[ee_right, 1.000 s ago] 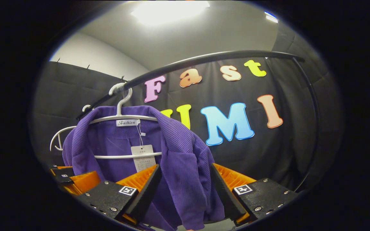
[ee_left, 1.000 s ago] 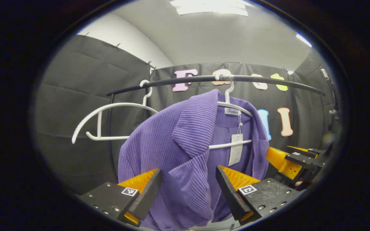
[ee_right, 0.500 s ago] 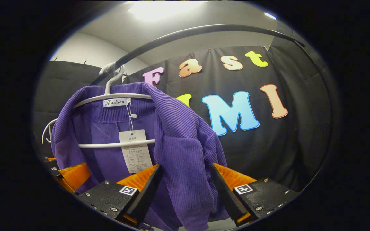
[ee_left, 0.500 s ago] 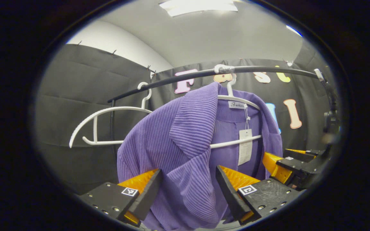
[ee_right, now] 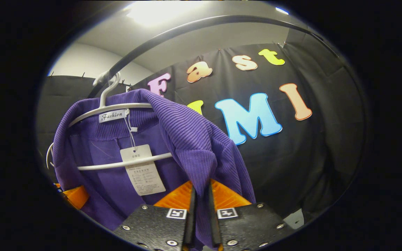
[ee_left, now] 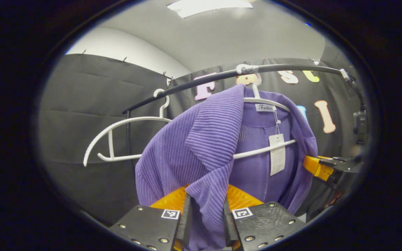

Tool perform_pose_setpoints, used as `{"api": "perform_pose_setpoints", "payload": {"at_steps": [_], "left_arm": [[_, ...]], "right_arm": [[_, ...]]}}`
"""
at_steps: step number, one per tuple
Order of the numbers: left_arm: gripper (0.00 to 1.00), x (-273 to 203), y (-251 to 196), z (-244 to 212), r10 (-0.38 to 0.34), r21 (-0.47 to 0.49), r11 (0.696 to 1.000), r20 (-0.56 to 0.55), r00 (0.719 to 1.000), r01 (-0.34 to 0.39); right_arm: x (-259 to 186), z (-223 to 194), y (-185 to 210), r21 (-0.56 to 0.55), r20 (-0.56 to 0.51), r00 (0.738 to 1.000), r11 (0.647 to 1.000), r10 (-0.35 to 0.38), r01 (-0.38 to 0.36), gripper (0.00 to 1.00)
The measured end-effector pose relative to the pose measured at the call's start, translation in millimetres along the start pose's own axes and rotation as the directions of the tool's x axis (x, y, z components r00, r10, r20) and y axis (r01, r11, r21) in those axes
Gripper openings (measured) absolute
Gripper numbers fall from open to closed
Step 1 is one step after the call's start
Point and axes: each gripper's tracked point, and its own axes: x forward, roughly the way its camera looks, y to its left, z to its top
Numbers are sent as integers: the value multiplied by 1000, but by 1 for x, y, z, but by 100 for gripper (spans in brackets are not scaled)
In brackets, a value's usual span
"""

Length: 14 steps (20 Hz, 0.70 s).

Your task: Grasp the clothes on the hanger with both hands and then place them into the laundry hamper below.

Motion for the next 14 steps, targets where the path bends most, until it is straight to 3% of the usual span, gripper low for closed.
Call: {"api": "perform_pose_setpoints", "payload": {"at_steps": [1, 4, 6, 8, 9, 11, 13, 14], "left_arm": [[36, -5, 1, 0, -7, 9, 1000, -1, 1000, 7], [6, -9, 9, 2, 8, -9, 1000, 1, 1000, -7], [7, -6, 3, 5, -19, -34, 999, 5, 1000, 20], [1, -8, 5, 13, -23, -26, 999, 15, 1000, 24], [6, -11, 5, 19, -27, -22, 999, 21, 999, 27], [1, -23, 10, 30, -28, -17, 999, 42, 999, 29], [6, -31, 16, 46, -23, -14, 1000, 73, 997, 24], [0, -33, 23, 54, -15, -14, 1000, 86, 996, 16]], "right_arm": [[-1, 7, -2, -8, 29, 1000, 1000, -4, 4, 6], [-4, 24, -8, -15, 102, 995, 1000, -16, 18, 2], [-3, 40, -19, -20, 149, 988, 999, -36, 39, 2], [0, 57, -27, -23, 191, 980, 998, -48, 54, 4], [3, 65, -31, -29, 209, 976, 998, -54, 62, 4], [8, 81, -39, -35, 245, 968, 997, -62, 73, 3], [13, 95, -45, -48, 276, 959, 995, -66, 82, 4], [14, 101, -49, -57, 291, 954, 994, -69, 89, 4]]}}
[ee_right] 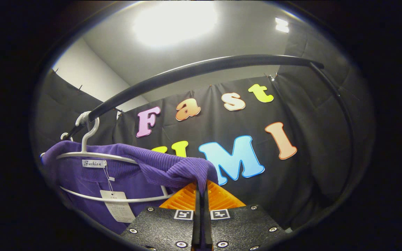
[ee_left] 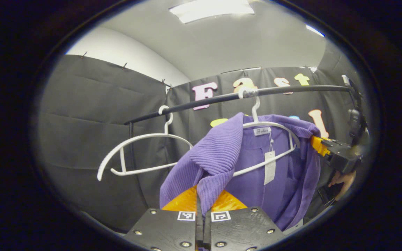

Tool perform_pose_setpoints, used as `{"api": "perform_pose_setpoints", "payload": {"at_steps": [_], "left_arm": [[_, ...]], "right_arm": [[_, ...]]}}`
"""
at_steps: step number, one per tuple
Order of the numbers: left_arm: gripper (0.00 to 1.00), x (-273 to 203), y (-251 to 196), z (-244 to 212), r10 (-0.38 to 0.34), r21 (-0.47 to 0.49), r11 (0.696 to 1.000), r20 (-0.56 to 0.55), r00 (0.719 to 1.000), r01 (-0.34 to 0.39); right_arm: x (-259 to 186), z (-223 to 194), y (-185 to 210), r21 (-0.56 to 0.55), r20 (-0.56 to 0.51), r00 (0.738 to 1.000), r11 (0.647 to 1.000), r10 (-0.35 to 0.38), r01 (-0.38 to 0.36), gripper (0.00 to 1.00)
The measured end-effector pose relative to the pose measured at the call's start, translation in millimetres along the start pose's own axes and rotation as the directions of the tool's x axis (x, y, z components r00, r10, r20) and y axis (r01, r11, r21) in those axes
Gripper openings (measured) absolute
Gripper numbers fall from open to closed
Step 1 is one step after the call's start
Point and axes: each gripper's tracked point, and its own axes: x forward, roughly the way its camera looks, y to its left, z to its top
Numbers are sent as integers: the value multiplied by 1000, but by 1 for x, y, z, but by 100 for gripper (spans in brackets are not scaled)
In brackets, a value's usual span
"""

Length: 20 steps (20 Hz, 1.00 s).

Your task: Grasp the clothes on the hanger with both hands and then place them into the laundry hamper below.

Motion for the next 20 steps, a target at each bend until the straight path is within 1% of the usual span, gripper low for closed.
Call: {"api": "perform_pose_setpoints", "payload": {"at_steps": [2, 3, 5, 6, 7, 8, 9, 11, 12, 13, 14, 15, 16, 17, 18, 20], "left_arm": [[1, -6, 14, 17, 16, 2, 1000, 26, 1000, -16], [6, -7, 20, 25, 21, 0, 1000, 36, 999, -21], [6, -8, 31, 38, 37, 0, 999, 57, 998, -37], [1, -9, 39, 42, 47, 0, 999, 65, 997, -48], [1, -9, 46, 45, 56, 0, 998, 68, 996, -56], [1, -8, 51, 48, 61, -4, 998, 69, 996, -61], [6, -6, 55, 51, 65, -7, 998, 70, 995, -65], [6, -5, 63, 61, 74, 9, 997, 88, 993, -75], [6, -5, 66, 68, 73, 18, 997, 97, 993, -75], [1, -4, 69, 75, 73, 19, 997, 107, 992, -75], [6, -2, 72, 82, 70, 16, 997, 119, 990, -73], [0, 2, 77, 87, 71, 14, 997, 131, 989, -74], [6, 7, 81, 92, 70, 14, 997, 137, 988, -72], [6, 12, 85, 95, 64, 12, 998, 139, 988, -67], [1, 15, 87, 99, 56, 9, 998, 137, 989, -57], [1, 25, 94, 99, 32, 11, 999, 127, 991, -34]], "right_arm": [[6, 9, -5, -11, 24, 1000, 1000, -6, 7, 4], [8, 13, -6, -17, 35, 999, 1000, -9, 9, 3], [14, 19, -10, -36, 61, 998, 999, -16, 18, 3], [16, 23, -12, -46, 73, 997, 999, -17, 21, 2], [21, 25, -13, -54, 82, 996, 998, -16, 21, 4], [25, 25, -13, -61, 89, 996, 998, -15, 20, 3], [29, 25, -14, -69, 94, 996, 997, -14, 20, 3], [35, 21, -14, -78, 95, 995, 997, -11, 18, 4], [35, 20, -15, -81, 92, 996, 997, -8, 15, 4], [38, 16, -15, -85, 87, 996, 996, -4, 12, 4], [40, 13, -16, -86, 82, 997, 996, 1, 6, 4], [43, 9, -15, -85, 74, 997, 996, 7, 0, 4], [45, 5, -15, -83, 65, 998, 996, 16, -10, 4], [46, 1, -15, -82, 56, 998, 996, 25, -20, 4], [47, -2, -15, -81, 50, 998, 996, 34, -30, 4], [50, -10, -16, -68, 34, 998, 997, 44, -42, 4]]}}
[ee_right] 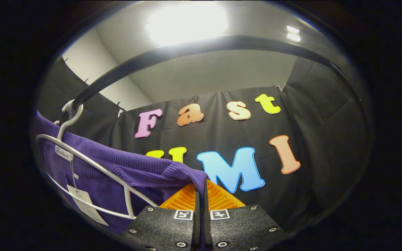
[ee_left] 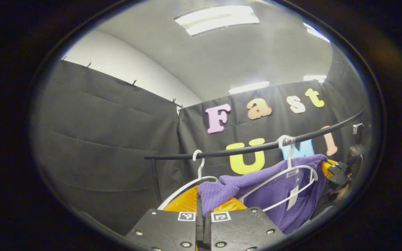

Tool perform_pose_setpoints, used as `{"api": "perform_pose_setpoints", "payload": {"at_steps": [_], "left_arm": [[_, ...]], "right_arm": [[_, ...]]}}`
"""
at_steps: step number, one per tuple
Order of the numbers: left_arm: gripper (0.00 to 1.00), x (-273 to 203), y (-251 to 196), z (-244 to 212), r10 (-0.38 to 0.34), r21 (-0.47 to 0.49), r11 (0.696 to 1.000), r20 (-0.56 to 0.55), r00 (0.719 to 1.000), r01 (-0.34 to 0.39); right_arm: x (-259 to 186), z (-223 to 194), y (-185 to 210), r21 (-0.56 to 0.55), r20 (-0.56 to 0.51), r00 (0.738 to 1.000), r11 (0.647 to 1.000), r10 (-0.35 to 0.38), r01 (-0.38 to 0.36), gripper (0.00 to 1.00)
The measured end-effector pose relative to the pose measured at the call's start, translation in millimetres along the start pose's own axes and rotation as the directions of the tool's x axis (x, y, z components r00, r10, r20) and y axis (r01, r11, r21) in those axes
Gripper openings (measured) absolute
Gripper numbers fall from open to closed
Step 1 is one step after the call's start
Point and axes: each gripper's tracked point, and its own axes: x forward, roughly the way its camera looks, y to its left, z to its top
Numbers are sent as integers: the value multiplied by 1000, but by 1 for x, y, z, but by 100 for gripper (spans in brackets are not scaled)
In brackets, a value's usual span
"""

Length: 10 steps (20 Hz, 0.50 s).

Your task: Grasp the clothes on the hanger with both hands and then place them into the laundry hamper below.

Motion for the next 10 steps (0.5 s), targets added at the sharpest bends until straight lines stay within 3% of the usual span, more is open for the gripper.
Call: {"api": "perform_pose_setpoints", "payload": {"at_steps": [3, 9, 10], "left_arm": [[6, 10, 7, -5, -30, -14, 999, -37, 999, 29], [6, 17, 5, -22, -75, -9, 997, -82, 994, 74], [1, 18, 4, -27, -82, -11, 997, -96, 992, 81]], "right_arm": [[1, -17, 6, 41, -49, 998, 999, 25, -23, 4], [4, -61, 13, 190, -177, 981, 981, 82, -48, 4], [1, -68, 13, 206, -198, 976, 977, 89, -48, 4]]}}
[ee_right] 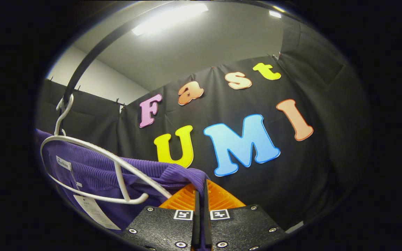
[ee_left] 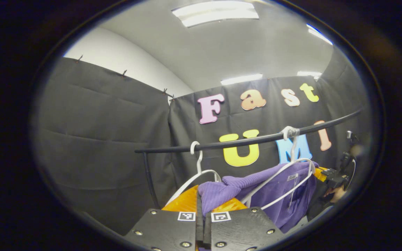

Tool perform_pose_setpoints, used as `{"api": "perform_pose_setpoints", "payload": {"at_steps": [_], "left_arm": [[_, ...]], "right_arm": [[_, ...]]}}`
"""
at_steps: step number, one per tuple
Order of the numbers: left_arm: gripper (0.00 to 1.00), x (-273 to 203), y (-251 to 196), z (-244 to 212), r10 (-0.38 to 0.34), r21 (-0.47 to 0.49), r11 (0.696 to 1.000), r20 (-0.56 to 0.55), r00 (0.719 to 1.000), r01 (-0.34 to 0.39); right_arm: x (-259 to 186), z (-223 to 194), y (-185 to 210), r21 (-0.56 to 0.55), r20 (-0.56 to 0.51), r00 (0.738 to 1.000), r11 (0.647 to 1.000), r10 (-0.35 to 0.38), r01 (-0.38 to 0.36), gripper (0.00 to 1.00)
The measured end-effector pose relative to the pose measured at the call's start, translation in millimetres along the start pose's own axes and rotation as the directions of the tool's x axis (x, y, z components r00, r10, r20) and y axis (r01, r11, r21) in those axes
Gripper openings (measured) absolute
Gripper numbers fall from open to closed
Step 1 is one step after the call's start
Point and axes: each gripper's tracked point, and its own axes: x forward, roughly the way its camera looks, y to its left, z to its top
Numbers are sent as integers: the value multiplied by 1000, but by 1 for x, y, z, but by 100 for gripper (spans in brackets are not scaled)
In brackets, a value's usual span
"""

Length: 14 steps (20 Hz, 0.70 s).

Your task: Grasp the clothes on the hanger with both hands and then place them into the laundry hamper below.

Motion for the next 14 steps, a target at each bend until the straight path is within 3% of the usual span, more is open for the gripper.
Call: {"api": "perform_pose_setpoints", "payload": {"at_steps": [8, 9, 11, 14], "left_arm": [[6, -15, 8, -38, 12, -10, 1000, -67, 998, -13], [1, -19, 10, -44, 17, -12, 1000, -80, 997, -18], [6, -27, 10, -57, 22, -9, 1000, -107, 994, -24], [0, -36, 14, -69, 38, 9, 999, -108, 993, -37]], "right_arm": [[-22, -53, 4, -12, -126, 992, 1000, 13, -15, 4], [-27, -59, 5, -14, -138, 990, 1000, 14, -16, 4], [-37, -69, 6, -23, -164, 986, 1000, 12, -16, 4], [-54, -79, 8, -48, -195, 981, 998, 17, -27, 4]]}}
